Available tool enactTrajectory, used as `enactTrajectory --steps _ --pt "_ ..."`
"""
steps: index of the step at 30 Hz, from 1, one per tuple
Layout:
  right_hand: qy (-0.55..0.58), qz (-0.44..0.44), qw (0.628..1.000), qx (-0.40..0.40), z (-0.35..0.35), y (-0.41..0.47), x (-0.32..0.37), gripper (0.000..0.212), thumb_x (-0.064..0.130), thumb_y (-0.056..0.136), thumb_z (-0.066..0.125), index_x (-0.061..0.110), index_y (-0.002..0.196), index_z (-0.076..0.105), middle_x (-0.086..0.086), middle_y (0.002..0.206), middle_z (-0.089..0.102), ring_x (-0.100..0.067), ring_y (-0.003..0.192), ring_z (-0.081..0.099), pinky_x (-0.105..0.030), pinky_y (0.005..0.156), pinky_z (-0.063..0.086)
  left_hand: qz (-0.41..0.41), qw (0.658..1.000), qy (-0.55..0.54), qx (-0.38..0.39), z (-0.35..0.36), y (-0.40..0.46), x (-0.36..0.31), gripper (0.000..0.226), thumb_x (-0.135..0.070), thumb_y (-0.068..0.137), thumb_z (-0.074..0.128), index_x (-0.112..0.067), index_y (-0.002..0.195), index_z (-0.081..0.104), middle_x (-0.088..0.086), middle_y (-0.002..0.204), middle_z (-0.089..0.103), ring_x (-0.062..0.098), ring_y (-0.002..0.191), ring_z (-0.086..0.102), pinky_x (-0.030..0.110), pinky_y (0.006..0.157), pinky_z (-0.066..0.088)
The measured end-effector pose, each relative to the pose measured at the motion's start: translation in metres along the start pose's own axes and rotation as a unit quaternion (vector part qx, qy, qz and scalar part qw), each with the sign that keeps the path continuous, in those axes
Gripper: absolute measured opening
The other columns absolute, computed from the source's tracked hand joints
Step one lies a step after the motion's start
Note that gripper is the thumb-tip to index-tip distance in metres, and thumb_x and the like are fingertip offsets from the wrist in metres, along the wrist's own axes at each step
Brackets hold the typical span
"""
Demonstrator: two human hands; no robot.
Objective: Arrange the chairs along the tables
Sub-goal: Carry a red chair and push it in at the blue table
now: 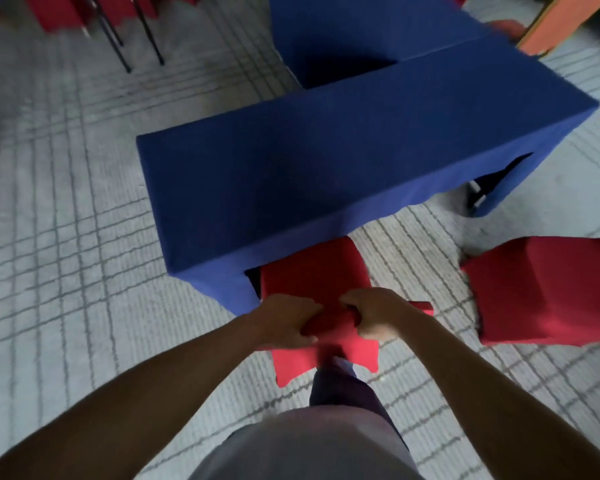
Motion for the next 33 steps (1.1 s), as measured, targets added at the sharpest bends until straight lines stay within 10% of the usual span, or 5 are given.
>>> enactTrajectory --steps 8,12,21,33 --pt "0.063 0.027 0.998 -0.008 -0.093 0.092 -0.089 0.037 0.023 0.058 0.065 0.037 0.085 0.044 0.011 0.083 0.052 -0.015 0.079 0.052 -0.028 0.068 0.038 -0.124 0.989 -0.068 -0.038 -0.086 0.097 0.06 0.074 -0.06 0.087 0.063 -0.021 0.147 0.044 -0.002 0.15 0.047 0.019 0.136 0.044 0.03 0.105 0.034" --pt "0.068 -0.003 0.997 -0.036 -0.125 0.131 -0.078 0.035 0.025 0.061 0.062 0.035 0.092 0.049 0.01 0.097 0.061 -0.019 0.091 0.056 -0.031 0.076 0.04 -0.203 0.965 -0.122 -0.111 -0.116 0.094 0.104 0.059 -0.059 0.078 0.075 -0.02 0.118 0.058 -0.001 0.119 0.061 0.021 0.109 0.058 0.026 0.079 0.035" --pt "0.073 -0.008 0.997 -0.036 -0.134 0.136 -0.085 0.029 0.019 0.062 0.062 0.028 0.086 0.05 0.013 0.074 0.053 -0.017 0.073 0.054 -0.031 0.068 0.038 -0.205 0.963 -0.137 -0.106 -0.119 0.103 0.106 0.048 -0.062 0.077 0.074 -0.033 0.095 0.04 -0.012 0.099 0.049 0.017 0.097 0.054 0.029 0.074 0.033" --pt "0.07 -0.015 0.996 -0.045 -0.111 0.102 -0.085 0.037 0.019 0.065 0.071 0.031 0.094 0.052 0.015 0.093 0.051 -0.014 0.086 0.047 -0.029 0.073 0.036 -0.183 0.977 -0.076 -0.079 -0.09 0.076 0.095 0.065 -0.064 0.078 0.07 -0.025 0.127 0.055 -0.004 0.125 0.06 0.02 0.114 0.056 0.032 0.089 0.042"
Point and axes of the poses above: each hand's wrist, its own y-axis towards the middle knuckle, its own z-axis out of the palm, x = y × z, the point moved 10 cm from there along y, towards the middle knuckle
